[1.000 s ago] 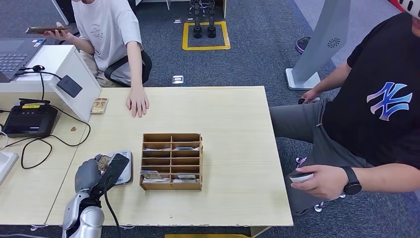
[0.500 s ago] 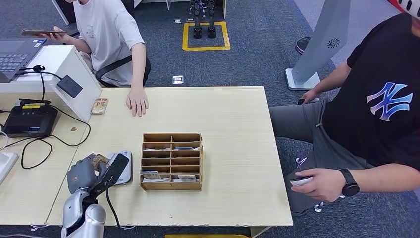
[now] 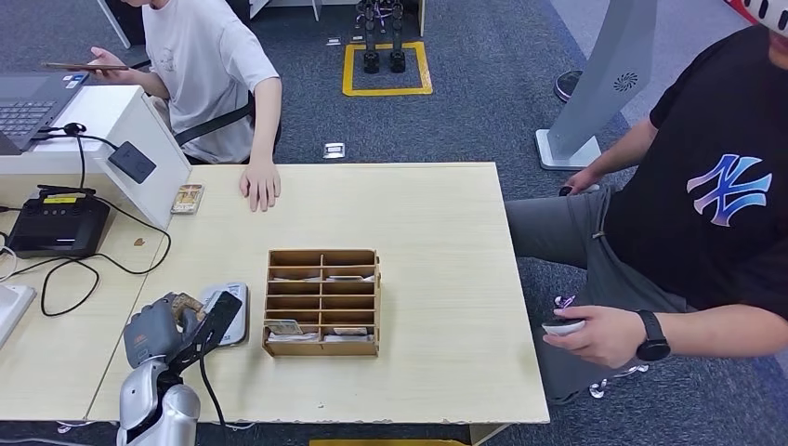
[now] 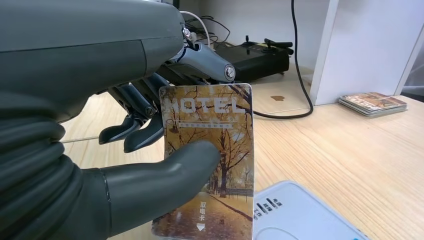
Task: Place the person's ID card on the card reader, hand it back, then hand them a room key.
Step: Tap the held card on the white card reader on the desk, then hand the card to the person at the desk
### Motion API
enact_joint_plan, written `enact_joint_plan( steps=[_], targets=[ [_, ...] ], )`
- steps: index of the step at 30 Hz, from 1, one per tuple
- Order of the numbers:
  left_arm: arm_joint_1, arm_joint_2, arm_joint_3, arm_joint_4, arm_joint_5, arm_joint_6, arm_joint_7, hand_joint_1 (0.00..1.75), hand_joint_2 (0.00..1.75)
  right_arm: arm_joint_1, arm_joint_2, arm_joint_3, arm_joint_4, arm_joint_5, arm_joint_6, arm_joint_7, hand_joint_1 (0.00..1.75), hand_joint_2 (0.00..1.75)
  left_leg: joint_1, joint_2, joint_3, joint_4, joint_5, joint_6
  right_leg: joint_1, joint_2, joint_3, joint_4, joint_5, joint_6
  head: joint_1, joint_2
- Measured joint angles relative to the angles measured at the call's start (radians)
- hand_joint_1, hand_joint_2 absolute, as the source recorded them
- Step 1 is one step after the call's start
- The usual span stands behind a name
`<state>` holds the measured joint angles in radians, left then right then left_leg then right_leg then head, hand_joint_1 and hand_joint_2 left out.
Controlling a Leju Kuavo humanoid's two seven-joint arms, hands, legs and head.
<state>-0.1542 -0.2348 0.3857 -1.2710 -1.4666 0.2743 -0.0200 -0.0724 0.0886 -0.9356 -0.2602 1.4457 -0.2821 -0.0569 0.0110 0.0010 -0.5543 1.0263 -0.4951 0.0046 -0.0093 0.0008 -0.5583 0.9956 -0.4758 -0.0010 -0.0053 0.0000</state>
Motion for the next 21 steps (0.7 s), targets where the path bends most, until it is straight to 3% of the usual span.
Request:
enact_joint_plan(
  steps=[6,13,21],
  targets=[
    [0.0,-0.007,0.003,0.019,0.004,0.01,-0.016,1.75,1.75,-0.002,0.004,-0.007,0.0,0.013,0.0,-0.003,0.0,0.0,0.0,0.0,0.001,0.0,0.0,0.0,0.0,-0.001,0.001,0.0,0.0,0.0,0.0,0.0],
    [0.0,-0.021,0.012,0.023,0.199,-0.062,-0.123,1.75,1.75,-0.004,0.005,-0.023,0.0,0.028,0.0,-0.004,0.0,0.0,0.0,-0.001,0.001,0.0,0.001,0.001,0.0,-0.002,0.002,0.0,0.0,0.0,0.0,0.0],
    [0.0,-0.031,0.022,0.023,0.24,-0.081,-0.142,1.75,1.75,-0.004,0.006,-0.028,0.0,0.031,0.001,-0.004,0.0,0.0,0.0,-0.001,0.001,0.0,0.001,0.001,0.0,-0.002,0.001,0.0,0.0,0.0,0.0,0.0]
  ],
)
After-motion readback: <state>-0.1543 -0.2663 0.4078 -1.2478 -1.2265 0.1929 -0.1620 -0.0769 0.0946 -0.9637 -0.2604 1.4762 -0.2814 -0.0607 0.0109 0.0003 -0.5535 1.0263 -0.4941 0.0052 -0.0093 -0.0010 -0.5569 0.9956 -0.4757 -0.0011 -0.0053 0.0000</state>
